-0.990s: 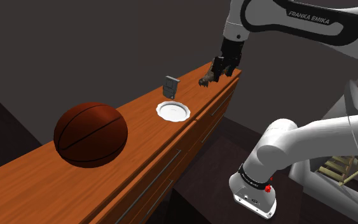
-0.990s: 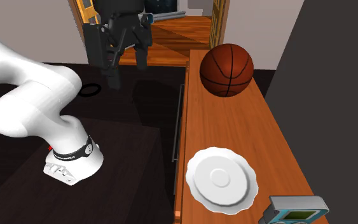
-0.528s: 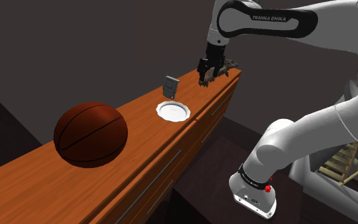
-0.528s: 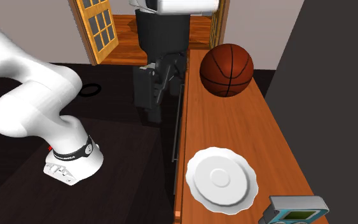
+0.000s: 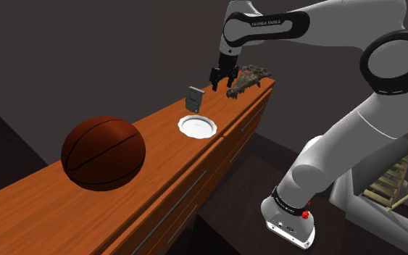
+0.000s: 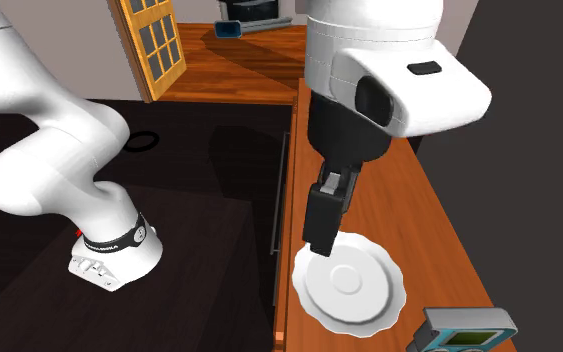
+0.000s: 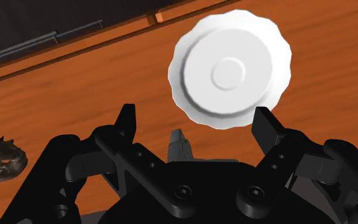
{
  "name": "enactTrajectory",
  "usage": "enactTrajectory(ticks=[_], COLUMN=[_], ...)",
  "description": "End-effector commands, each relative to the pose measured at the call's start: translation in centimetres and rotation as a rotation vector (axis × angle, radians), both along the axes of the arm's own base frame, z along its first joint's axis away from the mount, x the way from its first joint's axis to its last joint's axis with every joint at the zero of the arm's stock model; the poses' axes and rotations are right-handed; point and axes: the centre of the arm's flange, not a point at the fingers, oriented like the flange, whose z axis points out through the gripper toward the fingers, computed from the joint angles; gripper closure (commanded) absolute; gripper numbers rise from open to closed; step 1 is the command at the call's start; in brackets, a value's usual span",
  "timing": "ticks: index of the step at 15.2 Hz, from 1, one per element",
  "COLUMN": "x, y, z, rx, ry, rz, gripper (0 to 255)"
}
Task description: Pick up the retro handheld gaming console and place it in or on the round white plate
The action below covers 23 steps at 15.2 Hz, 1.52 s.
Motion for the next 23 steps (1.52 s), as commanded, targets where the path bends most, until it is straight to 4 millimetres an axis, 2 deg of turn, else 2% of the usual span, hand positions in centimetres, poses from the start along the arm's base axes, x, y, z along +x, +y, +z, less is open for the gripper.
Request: enactTrajectory(ticks=[1, 11, 18, 23], x=[2.2, 12.8, 12.8, 12.9], y=[-0.8, -5.6, -5.5, -5.5], z=[-1.3, -7.0, -10.7, -11.0], rx=[0.008, 0.048, 0.048, 0.048], ry=[-0.002, -0.01, -0.01, -0.01], rz=[-0.007, -0.042, -0.042, -0.042], gripper=[0, 0, 0, 0])
